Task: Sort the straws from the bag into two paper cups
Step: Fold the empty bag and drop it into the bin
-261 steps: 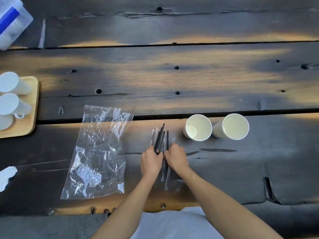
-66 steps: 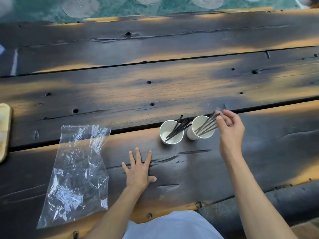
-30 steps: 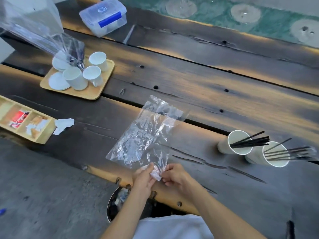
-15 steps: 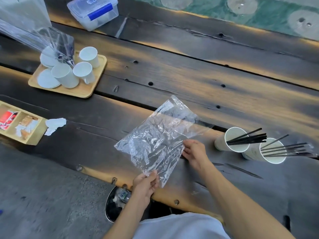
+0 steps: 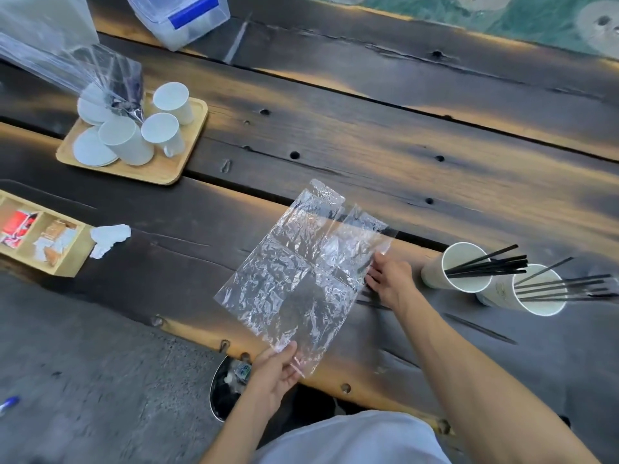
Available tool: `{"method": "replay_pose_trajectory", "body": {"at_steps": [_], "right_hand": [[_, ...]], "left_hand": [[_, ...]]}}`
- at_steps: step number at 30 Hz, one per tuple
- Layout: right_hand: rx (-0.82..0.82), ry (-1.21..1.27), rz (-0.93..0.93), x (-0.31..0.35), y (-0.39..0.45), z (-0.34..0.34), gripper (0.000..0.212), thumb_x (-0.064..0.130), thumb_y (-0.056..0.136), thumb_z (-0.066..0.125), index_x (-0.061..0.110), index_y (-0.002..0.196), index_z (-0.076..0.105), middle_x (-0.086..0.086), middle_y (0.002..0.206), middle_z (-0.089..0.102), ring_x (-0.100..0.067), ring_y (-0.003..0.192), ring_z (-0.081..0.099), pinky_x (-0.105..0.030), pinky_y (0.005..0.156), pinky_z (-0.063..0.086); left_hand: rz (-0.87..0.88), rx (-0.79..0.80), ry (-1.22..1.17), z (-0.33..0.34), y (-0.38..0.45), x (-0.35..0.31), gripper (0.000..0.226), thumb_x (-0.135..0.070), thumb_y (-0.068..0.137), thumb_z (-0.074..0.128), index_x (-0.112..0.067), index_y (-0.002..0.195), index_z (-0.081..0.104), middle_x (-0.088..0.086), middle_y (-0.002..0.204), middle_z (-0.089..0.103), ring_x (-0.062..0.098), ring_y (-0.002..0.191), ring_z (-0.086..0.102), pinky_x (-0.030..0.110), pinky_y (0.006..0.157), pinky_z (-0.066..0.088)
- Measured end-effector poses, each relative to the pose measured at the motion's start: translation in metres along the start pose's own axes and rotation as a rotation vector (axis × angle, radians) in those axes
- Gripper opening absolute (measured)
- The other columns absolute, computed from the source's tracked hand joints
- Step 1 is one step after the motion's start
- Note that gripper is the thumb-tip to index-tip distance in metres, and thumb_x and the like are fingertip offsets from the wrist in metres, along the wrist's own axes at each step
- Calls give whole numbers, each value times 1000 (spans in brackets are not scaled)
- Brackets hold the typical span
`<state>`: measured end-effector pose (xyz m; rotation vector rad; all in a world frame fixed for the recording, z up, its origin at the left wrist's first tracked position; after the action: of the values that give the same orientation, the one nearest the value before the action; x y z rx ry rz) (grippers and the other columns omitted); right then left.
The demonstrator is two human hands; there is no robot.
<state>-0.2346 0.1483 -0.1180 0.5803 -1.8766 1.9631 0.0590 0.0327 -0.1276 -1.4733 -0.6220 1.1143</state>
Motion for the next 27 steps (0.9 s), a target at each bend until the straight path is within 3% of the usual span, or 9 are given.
{"method": "replay_pose_trajectory", "body": {"at_steps": [3, 6, 10, 14, 17, 20, 22, 24, 27], "right_hand": [[-42, -19, -44, 8, 3, 0, 3, 7, 94, 60, 10, 94, 61, -5, 83, 65, -15, 69, 61, -27, 57, 55], [-71, 23, -81, 18, 3, -2, 17, 13, 98, 57, 13, 81, 54, -3, 72, 61, -13, 59, 57, -24, 47, 50], [34, -200, -22, -1, -10, 0, 13, 19, 97, 60, 7, 95, 57, -4, 74, 56, -13, 56, 53, -31, 55, 47], [92, -422, -63, -27, -24, -9, 20, 1, 97, 53, 2, 77, 56, -8, 56, 51, -12, 39, 50, -26, 42, 42], [52, -474, -114, -27, -18, -27, 30, 1, 99, 50, 6, 70, 49, -10, 57, 42, -17, 47, 38, -29, 47, 33], [-28, -573, -189, -10, -7, -42, 29, 3, 97, 54, 6, 68, 52, -13, 61, 47, -21, 52, 42, -36, 52, 39], [-60, -698, -277, 3, -3, -45, 29, 4, 94, 56, 8, 66, 52, -17, 62, 51, -24, 59, 47, -42, 60, 43], [-60, -825, -340, 10, 0, -45, 28, 6, 92, 59, 9, 65, 51, -18, 65, 55, -26, 65, 51, -48, 64, 48], [-69, -946, -382, 13, 1, -45, 28, 10, 89, 64, 13, 63, 55, -16, 71, 65, -27, 70, 59, -46, 73, 52]], "left_hand": [[-10, 10, -1, -3, -1, 3, 42, -18, 79, 78, 4, 114, 67, 14, 85, 77, 23, 69, 70, 30, 61, 55], [-66, 96, -15, 7, -3, 10, 55, -18, 72, 79, 5, 120, 66, 17, 97, 78, 24, 74, 73, 32, 62, 58], [-96, 121, -119, 25, -1, 13, 63, -12, 79, 78, 1, 135, 53, 20, 113, 72, 30, 95, 68, 35, 66, 57], [-54, 136, -96, 36, -3, 2, 51, -23, 74, 79, -1, 119, 67, 19, 107, 76, 28, 92, 73, 33, 69, 57], [62, -3, -158, 12, 9, -21, 37, -20, 82, 73, -2, 113, 68, 16, 98, 76, 25, 86, 70, 33, 73, 55], [116, -171, -166, -13, 17, -33, 19, -6, 90, 68, 1, 108, 68, 11, 79, 74, 18, 68, 68, 26, 62, 57], [108, -223, -27, -16, 14, -30, 6, -4, 91, 69, -1, 95, 71, 8, 66, 74, 13, 53, 66, 20, 48, 55], [184, -287, 165, -16, 10, -34, 11, -6, 92, 67, -3, 82, 70, 4, 57, 70, 10, 43, 59, 18, 37, 45], [475, -394, 447, -2, -3, -76, 13, -11, 90, 64, -12, 77, 67, -2, 63, 67, 16, 59, 61, 20, 46, 40]]}}
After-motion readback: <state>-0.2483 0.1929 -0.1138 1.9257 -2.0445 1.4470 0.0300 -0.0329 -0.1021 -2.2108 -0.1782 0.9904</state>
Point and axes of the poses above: each hand's wrist, its own y-axis towards the middle knuckle, its own z-axis out of the palm, x = y × z, the point moved 8 cm from there along y, towards the middle knuckle
